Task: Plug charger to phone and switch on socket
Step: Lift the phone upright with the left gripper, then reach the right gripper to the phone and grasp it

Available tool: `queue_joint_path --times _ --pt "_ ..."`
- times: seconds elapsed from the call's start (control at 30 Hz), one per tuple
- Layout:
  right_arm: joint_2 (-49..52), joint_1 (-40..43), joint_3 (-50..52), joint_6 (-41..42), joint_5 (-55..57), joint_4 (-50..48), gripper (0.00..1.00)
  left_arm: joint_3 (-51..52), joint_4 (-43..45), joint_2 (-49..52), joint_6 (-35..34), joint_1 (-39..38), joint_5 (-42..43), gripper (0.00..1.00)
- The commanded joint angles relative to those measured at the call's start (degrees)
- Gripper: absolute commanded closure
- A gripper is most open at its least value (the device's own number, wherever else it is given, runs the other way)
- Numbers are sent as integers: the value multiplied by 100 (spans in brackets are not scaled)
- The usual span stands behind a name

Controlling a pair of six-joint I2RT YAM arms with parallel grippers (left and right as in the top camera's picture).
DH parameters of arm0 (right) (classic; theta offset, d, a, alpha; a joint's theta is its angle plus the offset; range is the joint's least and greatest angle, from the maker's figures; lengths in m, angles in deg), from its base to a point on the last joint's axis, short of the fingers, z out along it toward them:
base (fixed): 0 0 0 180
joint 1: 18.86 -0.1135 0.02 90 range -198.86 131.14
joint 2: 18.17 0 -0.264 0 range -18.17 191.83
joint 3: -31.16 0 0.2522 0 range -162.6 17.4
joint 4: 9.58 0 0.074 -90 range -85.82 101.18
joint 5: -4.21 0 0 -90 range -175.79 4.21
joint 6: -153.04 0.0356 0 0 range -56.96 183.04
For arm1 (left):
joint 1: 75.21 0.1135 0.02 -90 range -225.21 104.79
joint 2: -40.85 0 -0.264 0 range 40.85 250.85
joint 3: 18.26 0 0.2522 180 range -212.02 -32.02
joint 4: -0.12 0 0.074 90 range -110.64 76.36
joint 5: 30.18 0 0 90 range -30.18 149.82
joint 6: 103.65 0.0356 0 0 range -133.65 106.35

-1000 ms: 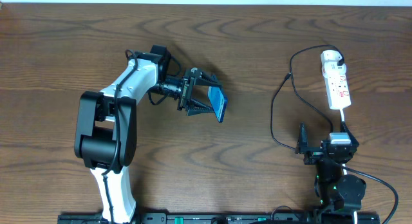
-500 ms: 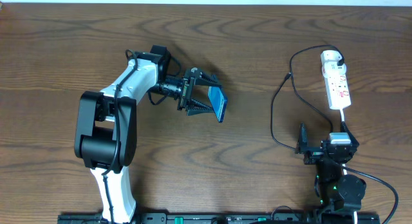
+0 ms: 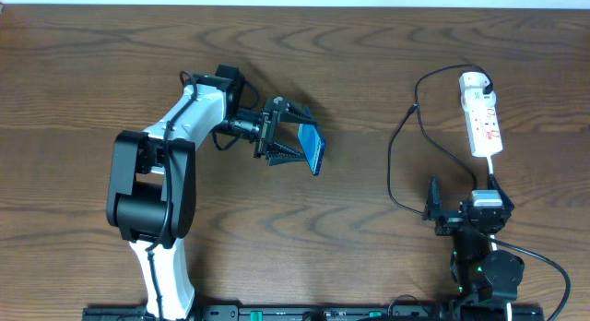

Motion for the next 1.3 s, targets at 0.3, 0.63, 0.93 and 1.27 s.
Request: queue_joint_path --times 0.3,0.63,0.93,1.27 --pt "-15 7 7 5097 -343 -13 1 -122 -17 -203 52 9 306 30" --pt "413 7 -216 5128 -72 396 1 -122 -17 -203 55 9 306 29" --pt "3617 4 -2634 5099 -839 1578 1 -122 -17 -203 52 9 302 30" --pt "5106 -133 -3176 4520 -2079 754 1 -122 -13 -203 55 9 240 30"
